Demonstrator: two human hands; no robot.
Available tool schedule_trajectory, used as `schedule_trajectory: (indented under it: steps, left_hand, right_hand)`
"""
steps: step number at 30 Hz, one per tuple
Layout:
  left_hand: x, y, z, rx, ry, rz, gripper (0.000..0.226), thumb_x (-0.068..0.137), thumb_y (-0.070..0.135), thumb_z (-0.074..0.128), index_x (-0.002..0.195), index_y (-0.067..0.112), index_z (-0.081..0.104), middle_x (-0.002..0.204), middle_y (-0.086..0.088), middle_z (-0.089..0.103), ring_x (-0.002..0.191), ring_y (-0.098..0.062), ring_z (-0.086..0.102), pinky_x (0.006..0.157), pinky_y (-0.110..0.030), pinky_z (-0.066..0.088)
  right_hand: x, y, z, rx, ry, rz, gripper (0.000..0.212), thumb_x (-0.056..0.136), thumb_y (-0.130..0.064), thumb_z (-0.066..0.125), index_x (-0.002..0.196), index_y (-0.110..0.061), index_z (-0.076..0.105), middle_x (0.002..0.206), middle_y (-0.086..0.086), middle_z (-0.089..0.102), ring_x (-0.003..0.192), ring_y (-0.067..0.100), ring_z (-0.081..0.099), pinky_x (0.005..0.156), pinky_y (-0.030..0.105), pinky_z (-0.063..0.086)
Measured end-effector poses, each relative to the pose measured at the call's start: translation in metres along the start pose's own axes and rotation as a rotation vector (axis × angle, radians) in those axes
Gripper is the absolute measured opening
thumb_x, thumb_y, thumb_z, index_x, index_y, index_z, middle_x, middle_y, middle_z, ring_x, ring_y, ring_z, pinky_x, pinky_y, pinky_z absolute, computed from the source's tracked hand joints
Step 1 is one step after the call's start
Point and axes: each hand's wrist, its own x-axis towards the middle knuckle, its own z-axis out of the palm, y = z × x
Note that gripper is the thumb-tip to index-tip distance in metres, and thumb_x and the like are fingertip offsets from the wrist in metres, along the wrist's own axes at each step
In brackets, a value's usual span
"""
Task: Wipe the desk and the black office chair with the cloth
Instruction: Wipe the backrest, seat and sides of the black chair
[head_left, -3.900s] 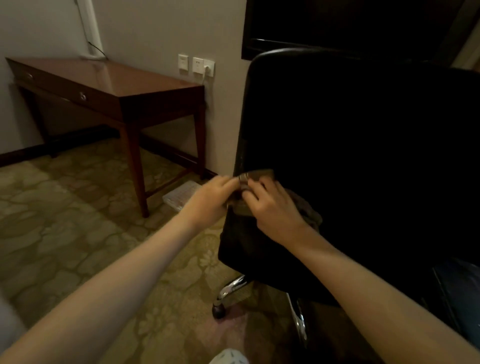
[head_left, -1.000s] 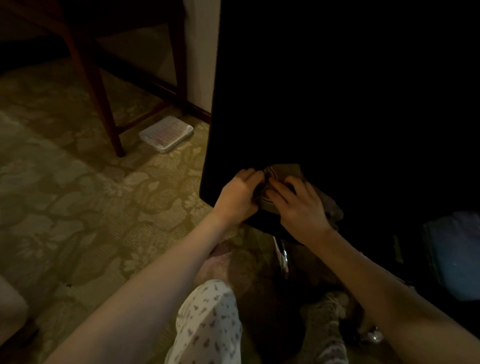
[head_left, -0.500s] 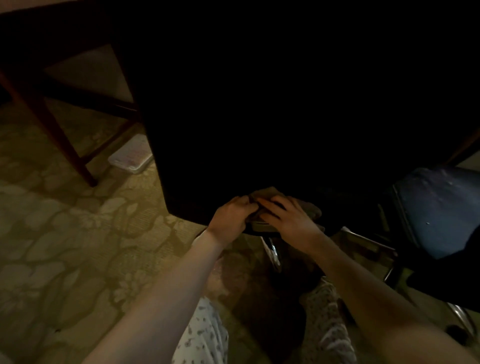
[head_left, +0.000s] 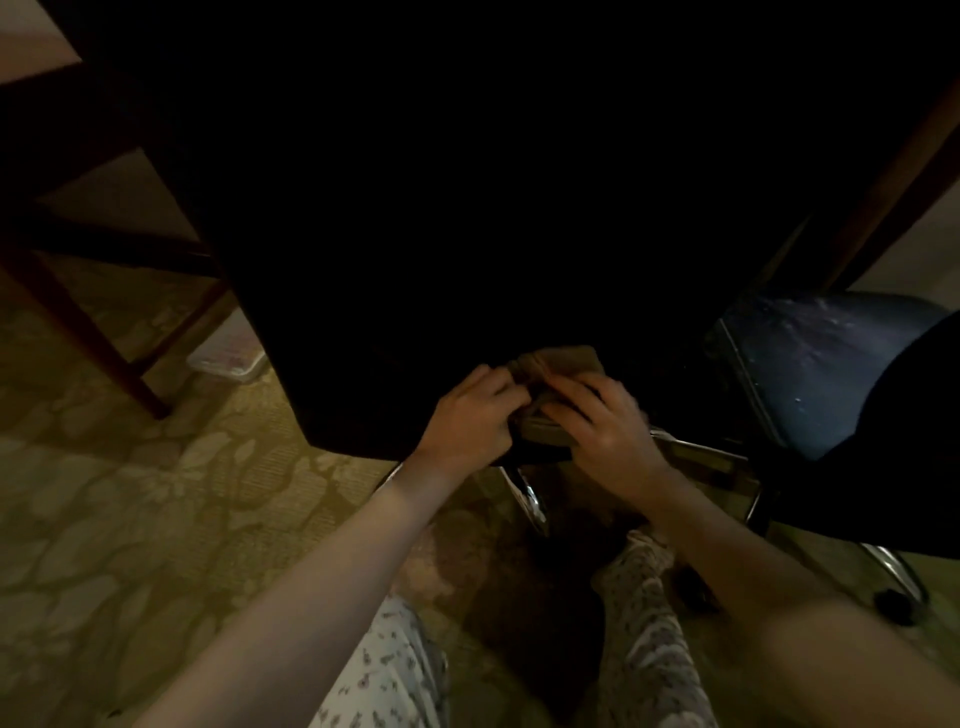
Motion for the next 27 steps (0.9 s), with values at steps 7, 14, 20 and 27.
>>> schedule_trajectory:
  steps: [7,14,20,27]
  left_hand:
    - [0.036,-0.014,-0.023,0.169,0.086,0.126,0.031,0.072,-0.002,0.041,0.083,0.004,0.069,0.079,-0.010,0.061,0.082,-0.020,0.043,0.058,-0.030,0.051]
    - [0.008,-0.042,0.013,0.241,-0.152,0.133,0.033,0.062,-0.005,0.045,0.082,0.009,0.069,0.078,-0.007,0.062,0.084,-0.019,0.044,0.051,-0.025,0.050]
    - [-0.017,-0.043,0.045,0.143,-0.555,-0.411,0.032,0.085,0.000,0.052,0.114,0.011,0.061,0.119,-0.010,0.053,0.115,-0.028,0.049,0.088,-0.036,0.045]
    - [-0.059,-0.045,0.017,0.046,-0.416,-0.377,0.018,0.074,0.014,0.056,0.083,0.007,0.069,0.088,-0.013,0.065,0.082,-0.033,0.066,0.058,-0.031,0.048]
  right_hand:
    - [0.030,0.009,0.007,-0.129,0.173,0.081,0.023,0.090,-0.005,0.040,0.109,-0.012,0.048,0.122,0.014,0.040,0.104,0.032,0.043,0.084,0.043,0.051]
    - [-0.005,-0.001,0.057,-0.057,0.070,0.106,0.026,0.089,-0.005,0.038,0.108,-0.012,0.054,0.117,0.012,0.042,0.101,0.030,0.043,0.076,0.041,0.053]
    - [-0.011,-0.026,0.078,0.049,-0.299,0.116,0.033,0.064,-0.016,0.064,0.096,-0.011,0.073,0.117,0.009,0.039,0.102,0.029,0.041,0.072,0.040,0.055]
    - [0.002,-0.067,0.060,-0.051,-0.545,0.039,0.038,0.053,-0.020,0.082,0.089,-0.020,0.074,0.109,0.007,0.062,0.099,0.027,0.057,0.080,0.036,0.054]
